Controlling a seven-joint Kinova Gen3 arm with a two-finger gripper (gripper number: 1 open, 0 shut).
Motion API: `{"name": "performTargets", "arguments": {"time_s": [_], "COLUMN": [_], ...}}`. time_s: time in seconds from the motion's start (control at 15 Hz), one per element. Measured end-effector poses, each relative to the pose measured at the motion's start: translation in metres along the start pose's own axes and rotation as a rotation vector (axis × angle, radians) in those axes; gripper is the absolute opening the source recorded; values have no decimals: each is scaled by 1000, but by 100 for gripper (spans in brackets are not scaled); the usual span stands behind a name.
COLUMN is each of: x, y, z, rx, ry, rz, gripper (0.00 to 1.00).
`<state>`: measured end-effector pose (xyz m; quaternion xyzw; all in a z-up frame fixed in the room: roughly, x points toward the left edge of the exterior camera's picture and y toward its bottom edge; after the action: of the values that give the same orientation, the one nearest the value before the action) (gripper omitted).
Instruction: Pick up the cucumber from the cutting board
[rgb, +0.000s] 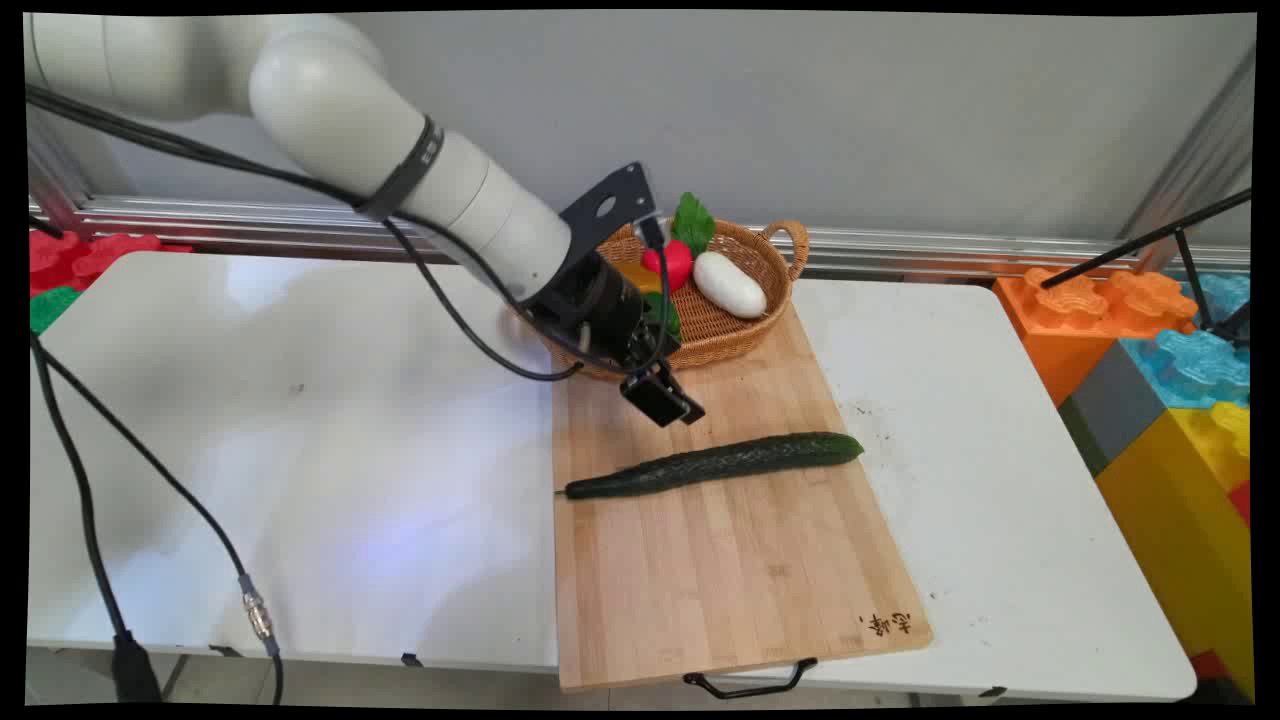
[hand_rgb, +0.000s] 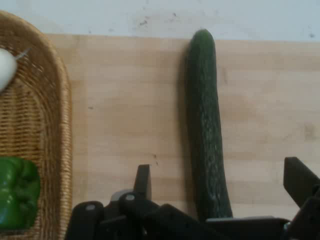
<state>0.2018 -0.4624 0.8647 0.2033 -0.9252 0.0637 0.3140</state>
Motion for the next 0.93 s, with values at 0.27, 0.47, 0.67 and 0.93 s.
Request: {"name": "performTargets", "arguments": {"time_s": [0.27,0.47,0.67,0.93], "x": [-22,-39,-49,-58], "y": [-3,-6,-8,-10], "z": [22,46,69,87], "rx": [-9,-13,-23,-31], "ry": [9,18,31,41], "rz": [-2,-12,-10,-6], "gripper": [100,100,100,100]}}
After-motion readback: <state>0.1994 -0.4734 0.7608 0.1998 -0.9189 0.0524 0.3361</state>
